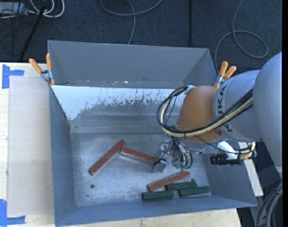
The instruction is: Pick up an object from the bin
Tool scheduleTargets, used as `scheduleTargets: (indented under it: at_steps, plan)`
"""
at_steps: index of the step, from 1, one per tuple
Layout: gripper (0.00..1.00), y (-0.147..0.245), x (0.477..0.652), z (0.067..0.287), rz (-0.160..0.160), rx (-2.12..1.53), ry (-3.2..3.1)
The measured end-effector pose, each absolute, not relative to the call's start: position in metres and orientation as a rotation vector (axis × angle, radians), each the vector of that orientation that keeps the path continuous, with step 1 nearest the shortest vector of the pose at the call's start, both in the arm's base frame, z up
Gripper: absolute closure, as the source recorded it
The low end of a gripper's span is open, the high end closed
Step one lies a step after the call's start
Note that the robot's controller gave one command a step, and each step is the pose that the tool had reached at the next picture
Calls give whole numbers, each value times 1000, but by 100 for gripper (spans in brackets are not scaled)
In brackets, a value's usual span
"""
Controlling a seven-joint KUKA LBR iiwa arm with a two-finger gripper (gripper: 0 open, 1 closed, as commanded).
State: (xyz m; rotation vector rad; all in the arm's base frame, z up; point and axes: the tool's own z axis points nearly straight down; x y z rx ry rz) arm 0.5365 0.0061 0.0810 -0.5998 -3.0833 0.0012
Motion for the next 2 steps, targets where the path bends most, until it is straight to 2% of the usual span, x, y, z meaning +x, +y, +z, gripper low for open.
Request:
scheduleTargets:
  at_steps: [2]
  plan:
    - [100,5,538,172,-2,-585,-3091]
